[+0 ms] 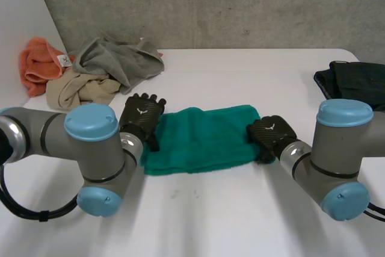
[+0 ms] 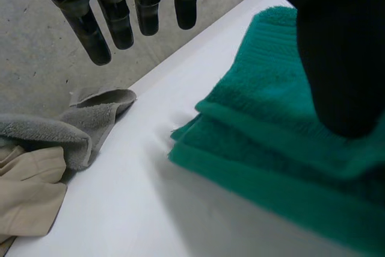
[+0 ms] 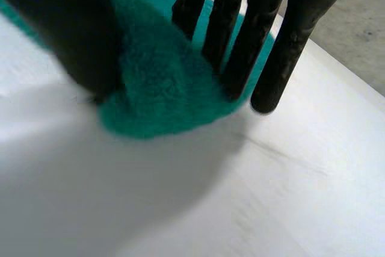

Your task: Fold the laundry.

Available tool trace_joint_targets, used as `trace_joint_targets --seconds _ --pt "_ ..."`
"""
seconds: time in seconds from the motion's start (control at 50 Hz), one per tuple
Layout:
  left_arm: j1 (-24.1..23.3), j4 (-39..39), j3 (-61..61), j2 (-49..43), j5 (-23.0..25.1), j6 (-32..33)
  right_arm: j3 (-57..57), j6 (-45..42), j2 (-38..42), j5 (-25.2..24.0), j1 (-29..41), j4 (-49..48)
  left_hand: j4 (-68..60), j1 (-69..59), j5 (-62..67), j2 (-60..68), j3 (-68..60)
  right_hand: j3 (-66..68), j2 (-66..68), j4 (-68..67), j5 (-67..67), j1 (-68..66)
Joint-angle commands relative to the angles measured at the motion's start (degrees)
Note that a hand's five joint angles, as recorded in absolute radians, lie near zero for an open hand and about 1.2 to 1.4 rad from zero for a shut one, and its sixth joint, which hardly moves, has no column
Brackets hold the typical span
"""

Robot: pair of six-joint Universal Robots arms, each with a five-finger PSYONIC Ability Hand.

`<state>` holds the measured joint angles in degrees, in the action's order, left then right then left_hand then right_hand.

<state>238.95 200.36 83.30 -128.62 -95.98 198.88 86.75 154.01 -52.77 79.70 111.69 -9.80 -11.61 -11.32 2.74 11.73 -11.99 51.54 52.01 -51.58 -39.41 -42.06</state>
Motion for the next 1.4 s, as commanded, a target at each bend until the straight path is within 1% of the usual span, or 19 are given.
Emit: trace_joint_targets --seconds 0.02,0.04,0.06,0.1,0.48,0.56,0.7,0.82,0.88,0.96,1.06,1.12,1.14,1.18,1.2,1.22,1.24,1.34,1.4 --pt "-1.0 0.0 4.6 5.9 0.4 -0.3 3.2 -4.7 -2.1 0.7 -3.8 -2.0 1.6 1.3 -2.7 -1.7 2.0 28.5 28.0 -28.4 -30.6 -37.9" --pt "-1.2 0.0 4.9 6.2 0.4 -0.3 3.4 -4.9 -2.9 0.7 -4.1 -2.1 1.6 1.3 -2.7 -1.7 2.0 26.9 26.4 -26.8 -29.0 -36.3" --pt "-1.4 0.0 5.3 6.9 0.4 -0.3 3.7 -4.9 -4.7 0.9 -4.5 -1.6 1.6 1.3 -2.7 -1.7 2.0 -2.8 -3.3 2.8 0.7 -6.7" --pt "-1.6 0.0 5.6 7.7 0.4 -0.3 4.2 -4.9 -6.5 0.9 -4.9 -1.5 1.6 1.3 -2.7 -1.7 2.0 -24.1 -24.5 24.1 21.9 14.6" --pt "-2.3 0.1 7.7 9.5 0.4 -0.7 5.1 -6.3 -3.3 -1.8 -7.7 -2.8 1.6 1.3 -2.7 -1.7 2.0 -11.5 -12.0 11.6 9.4 2.1" --pt "-2.3 0.1 7.9 10.1 0.4 -0.7 5.1 -7.4 -3.3 -2.9 -8.0 -2.9 1.6 1.3 -2.7 -1.7 2.0 28.4 27.9 -28.3 -30.5 -37.8" --pt "-2.3 0.0 9.4 12.9 0.3 -0.7 5.3 -10.2 -5.5 -3.2 -9.9 -2.2 1.6 1.3 -2.7 -1.7 2.0 28.5 28.0 -28.4 -30.6 -37.9" --pt "-1.8 0.0 11.6 17.0 0.4 -0.8 4.6 -18.4 -13.5 -3.1 -9.5 -2.4 1.6 1.3 -2.7 -1.7 2.0 28.5 28.0 -28.4 -30.6 -37.9" --pt "-1.6 0.1 12.1 17.9 0.4 -0.9 4.0 -22.3 -14.0 -4.1 -7.8 -3.0 1.6 1.3 -2.7 -1.7 2.0 28.5 28.0 -28.4 -30.6 -37.9" --pt "-1.1 0.1 12.4 18.6 0.3 -1.1 1.3 -26.6 -13.4 -6.6 2.5 -5.5 1.6 1.3 -2.7 -1.7 2.0 28.5 28.0 -28.4 -30.6 -37.9" --pt "-0.9 0.6 12.2 18.7 0.0 -1.2 0.9 -28.1 -7.0 -13.9 14.2 -9.4 1.6 1.3 -2.7 -1.7 2.0 28.5 28.0 -28.4 -30.6 -37.9" --pt "-0.9 0.7 11.5 18.5 0.0 -1.8 1.2 -28.2 -4.1 -16.2 16.7 -9.4 1.6 1.3 -2.7 -1.7 2.0 28.5 28.0 -28.4 -30.6 -37.9" --pt "-0.8 0.7 11.4 18.5 0.0 -2.1 1.6 -28.3 -2.8 -16.8 17.5 -9.4 1.6 1.3 -2.7 -1.7 2.0 26.5 26.1 -26.5 -28.7 -36.0" --pt "-0.8 0.8 11.0 18.4 0.0 -2.9 1.8 -28.3 -2.2 -16.3 17.6 -9.5 1.6 1.3 -2.7 -1.7 2.0 5.9 5.5 -5.9 -8.1 -15.4" --pt "-0.9 0.8 10.3 18.4 0.0 -3.8 1.8 -28.3 -2.2 -16.0 17.6 -9.9 1.6 1.3 -2.7 -1.7 2.0 -6.2 -6.6 6.2 4.0 -3.3" --pt "-1.1 0.8 9.7 18.2 0.0 -4.1 1.6 -27.1 -2.5 -15.1 17.6 -9.9 1.6 1.3 -2.7 -1.7 2.0 -31.9 -32.4 32.0 29.8 22.5" --pt "-1.2 0.8 9.0 18.1 -0.1 -4.6 1.3 -26.5 -2.9 -14.0 17.6 -9.6 1.6 1.3 -2.7 -1.7 2.0 -41.5 -42.0 41.6 39.4 32.1" --pt "-1.5 0.3 5.7 17.6 -0.2 -7.5 1.1 -13.9 -7.2 -5.9 15.4 -9.2 1.6 1.3 -2.7 -1.7 1.9 -41.5 -42.0 41.6 39.4 32.1" --pt "-2.8 0.1 3.2 16.7 0.0 -10.6 1.8 2.6 -12.3 -4.3 8.6 -8.3 0.9 0.6 -2.0 -1.0 1.3 -41.5 -42.0 41.6 39.4 32.1"
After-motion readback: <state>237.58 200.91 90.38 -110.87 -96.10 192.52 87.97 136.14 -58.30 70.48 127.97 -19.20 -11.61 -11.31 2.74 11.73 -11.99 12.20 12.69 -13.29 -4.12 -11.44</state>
